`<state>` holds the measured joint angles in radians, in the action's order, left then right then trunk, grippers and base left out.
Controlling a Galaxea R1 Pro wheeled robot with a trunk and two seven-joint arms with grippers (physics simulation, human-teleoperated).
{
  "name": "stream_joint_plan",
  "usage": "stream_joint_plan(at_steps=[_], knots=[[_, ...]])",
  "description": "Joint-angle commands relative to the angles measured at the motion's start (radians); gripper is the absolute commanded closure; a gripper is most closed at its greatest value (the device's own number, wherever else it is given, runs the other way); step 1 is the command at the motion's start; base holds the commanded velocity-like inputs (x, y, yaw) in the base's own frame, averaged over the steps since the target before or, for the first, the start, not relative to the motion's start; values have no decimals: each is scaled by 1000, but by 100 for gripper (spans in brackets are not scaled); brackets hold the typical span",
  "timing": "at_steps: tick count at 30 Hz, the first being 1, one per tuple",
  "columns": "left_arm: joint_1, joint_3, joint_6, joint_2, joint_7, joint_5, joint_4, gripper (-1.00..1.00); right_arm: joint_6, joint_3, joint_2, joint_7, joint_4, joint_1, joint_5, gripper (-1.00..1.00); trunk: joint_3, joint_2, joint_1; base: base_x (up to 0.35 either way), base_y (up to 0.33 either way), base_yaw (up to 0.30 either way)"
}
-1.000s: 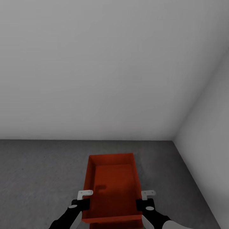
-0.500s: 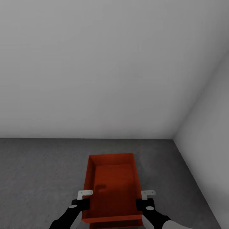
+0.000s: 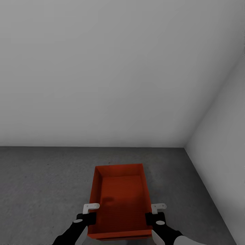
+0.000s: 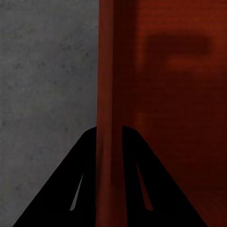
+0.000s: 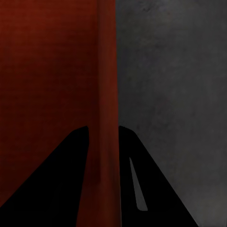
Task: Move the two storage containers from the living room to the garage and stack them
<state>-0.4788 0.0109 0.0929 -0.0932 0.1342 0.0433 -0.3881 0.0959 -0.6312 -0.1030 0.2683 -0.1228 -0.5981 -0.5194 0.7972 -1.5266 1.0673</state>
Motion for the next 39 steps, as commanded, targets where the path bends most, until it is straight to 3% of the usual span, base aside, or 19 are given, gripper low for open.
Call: stream_joint_plan(at_steps=[1,39], knots=[[-1,11,5,10,5,4,-6,100,-1,-24,8,5,10,0,-26,100,1,0,0,-10,0,0],[-1,12,7,10,5,6,-6,100,-1,-22,8,5,10,0,-26,100,4,-7,4,0,0,0]])
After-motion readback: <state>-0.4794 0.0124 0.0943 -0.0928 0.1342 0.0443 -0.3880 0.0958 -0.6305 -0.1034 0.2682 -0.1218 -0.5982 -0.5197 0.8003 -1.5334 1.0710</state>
